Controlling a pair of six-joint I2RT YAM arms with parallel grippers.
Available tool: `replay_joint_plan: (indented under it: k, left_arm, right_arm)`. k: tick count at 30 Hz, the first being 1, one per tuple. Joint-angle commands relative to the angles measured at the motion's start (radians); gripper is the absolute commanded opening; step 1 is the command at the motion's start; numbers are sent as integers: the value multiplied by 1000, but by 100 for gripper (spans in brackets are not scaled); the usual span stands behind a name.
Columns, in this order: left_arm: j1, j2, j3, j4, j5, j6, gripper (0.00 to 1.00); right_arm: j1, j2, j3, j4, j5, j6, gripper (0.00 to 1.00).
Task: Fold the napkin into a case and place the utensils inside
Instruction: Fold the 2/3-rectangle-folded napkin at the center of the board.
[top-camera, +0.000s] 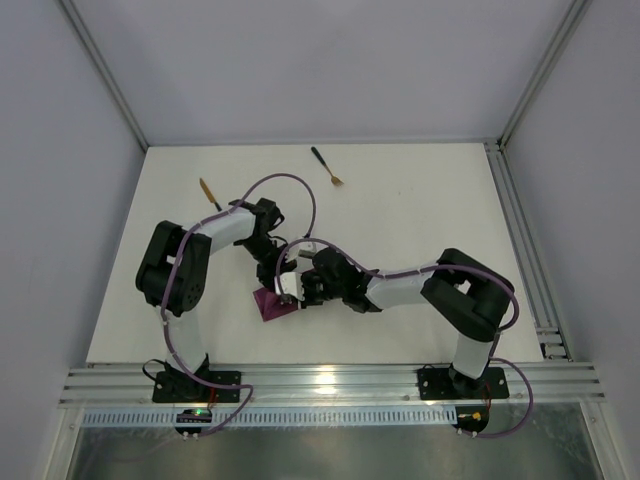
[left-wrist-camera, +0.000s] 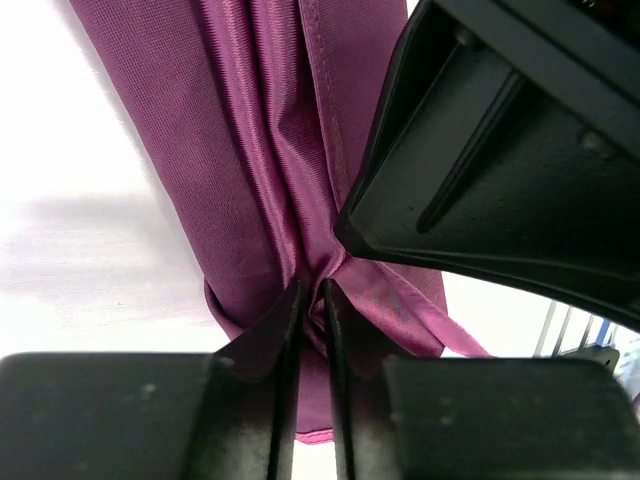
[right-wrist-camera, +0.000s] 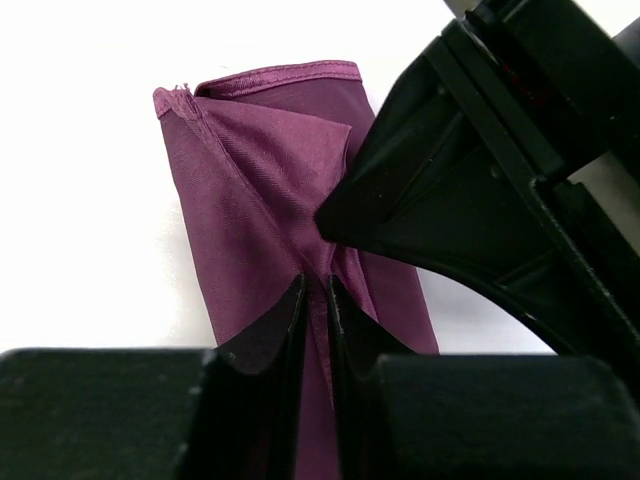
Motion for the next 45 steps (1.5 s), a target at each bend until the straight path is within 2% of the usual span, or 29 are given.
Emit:
replay_joint_plan:
  k: [1, 6, 9, 13, 16, 20, 23, 30, 33, 39, 41, 44, 45]
  left_arm:
    - [13, -26, 27, 3, 36, -30, 18]
    - [45, -36, 32, -13, 80, -63, 34]
    - [60, -50, 38, -34, 106, -63, 37]
    - [102, -64, 62, -77, 155, -69, 49]
    - [139, -78, 71, -108, 186, -67, 54]
    - [201, -101, 73, -157, 221, -31, 56]
    - [202, -139, 30, -169, 209, -6, 57]
    - [202, -282, -119, -34, 130, -50, 59]
    - [189, -333, -183, 78, 71, -76, 65]
    - [116, -356, -267, 288, -65, -138, 66]
    - [100, -353, -294, 334, -102, -174, 64]
    - [91, -336, -303, 383, -119, -196, 53]
    - [91, -327, -301, 379, -118, -198, 45]
  right_arm:
    - [-10, 9, 3, 74, -26, 45, 17]
    - [-16, 42, 6, 82, 1, 102, 13]
    - [-27, 55, 11, 94, -3, 139, 12]
    - [-36, 78, 23, 96, -3, 174, 11]
    - [-41, 99, 34, 105, -8, 217, 9]
    - [-62, 107, 29, 148, -29, 279, 7]
    - [-74, 108, 29, 166, -40, 322, 7]
    - [-104, 137, 34, 217, -79, 449, 4]
    - [-108, 150, 35, 234, -72, 504, 4]
    - [-122, 154, 41, 252, -80, 569, 4]
    - [-122, 156, 43, 255, -89, 581, 4]
    - [-122, 159, 47, 259, -100, 589, 4]
    - [-124, 156, 47, 259, -100, 590, 4]
